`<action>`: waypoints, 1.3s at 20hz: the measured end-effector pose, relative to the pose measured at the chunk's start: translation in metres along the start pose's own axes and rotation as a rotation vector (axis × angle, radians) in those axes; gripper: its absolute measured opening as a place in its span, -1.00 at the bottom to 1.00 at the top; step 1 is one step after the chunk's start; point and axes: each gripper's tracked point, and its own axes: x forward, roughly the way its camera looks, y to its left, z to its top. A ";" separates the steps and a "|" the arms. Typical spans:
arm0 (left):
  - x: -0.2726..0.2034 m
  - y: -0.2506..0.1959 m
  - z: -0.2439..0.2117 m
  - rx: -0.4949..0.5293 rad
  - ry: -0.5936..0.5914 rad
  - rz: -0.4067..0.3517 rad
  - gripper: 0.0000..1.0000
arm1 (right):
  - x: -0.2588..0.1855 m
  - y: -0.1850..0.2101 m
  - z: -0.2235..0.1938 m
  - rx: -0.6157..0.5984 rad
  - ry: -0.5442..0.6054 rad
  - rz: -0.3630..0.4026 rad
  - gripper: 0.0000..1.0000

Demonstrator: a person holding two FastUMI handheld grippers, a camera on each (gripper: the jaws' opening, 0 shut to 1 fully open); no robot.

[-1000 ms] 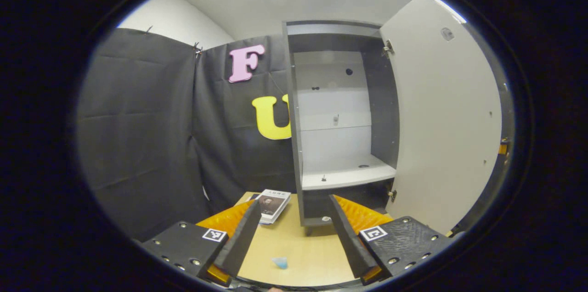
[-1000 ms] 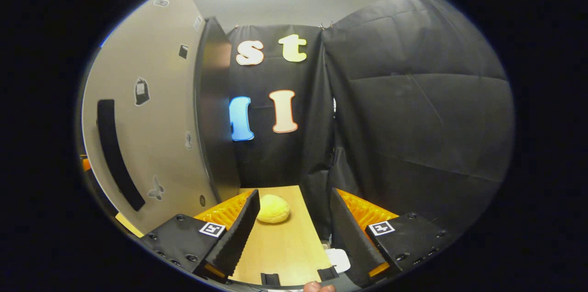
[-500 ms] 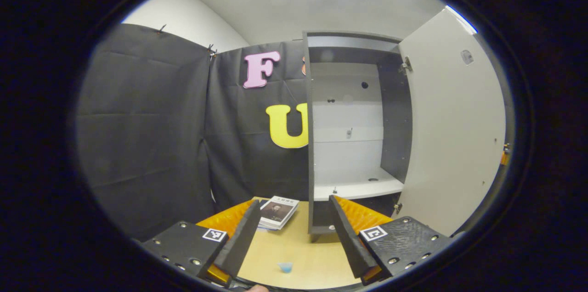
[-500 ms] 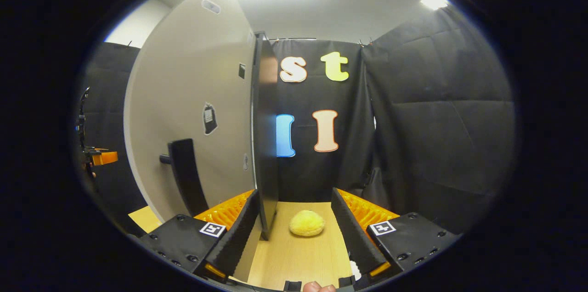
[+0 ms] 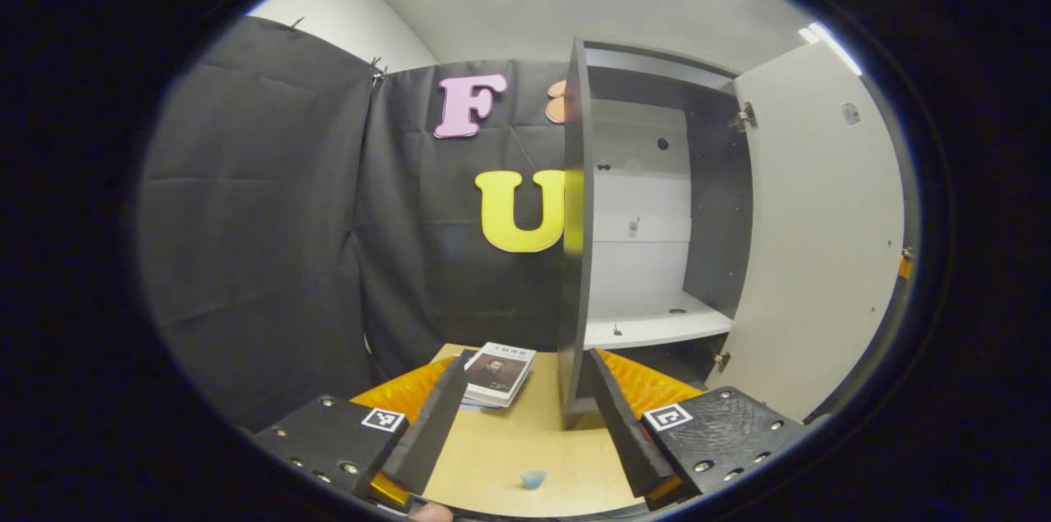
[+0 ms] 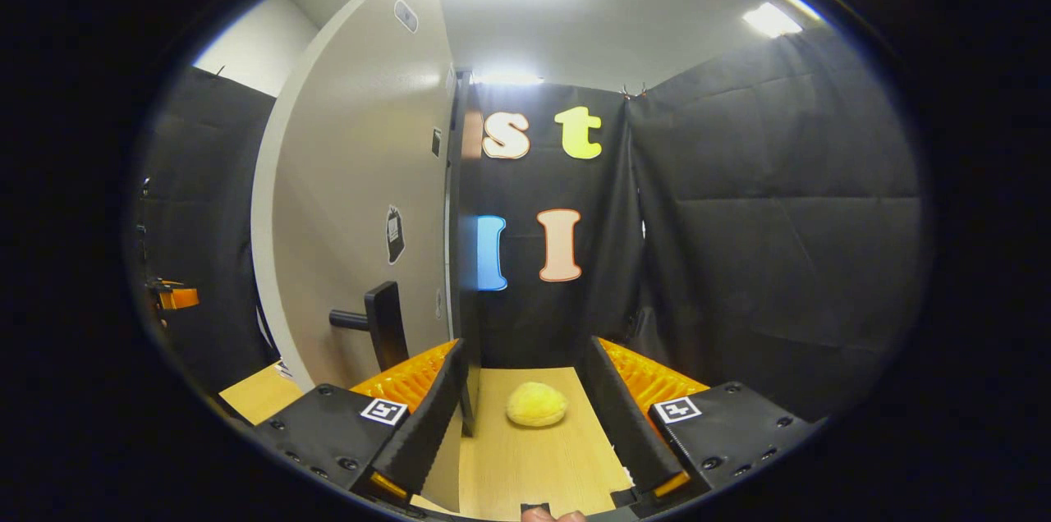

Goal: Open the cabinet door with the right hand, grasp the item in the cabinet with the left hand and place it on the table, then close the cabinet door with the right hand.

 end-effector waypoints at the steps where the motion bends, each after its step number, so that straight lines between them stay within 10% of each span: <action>1: 0.004 0.005 -0.002 -0.012 0.001 -0.003 0.79 | -0.001 0.002 -0.001 0.016 0.004 -0.012 0.77; 26: 0.042 0.092 -0.020 -0.002 -0.012 -0.066 0.80 | -0.004 0.177 0.001 0.027 0.007 0.053 0.79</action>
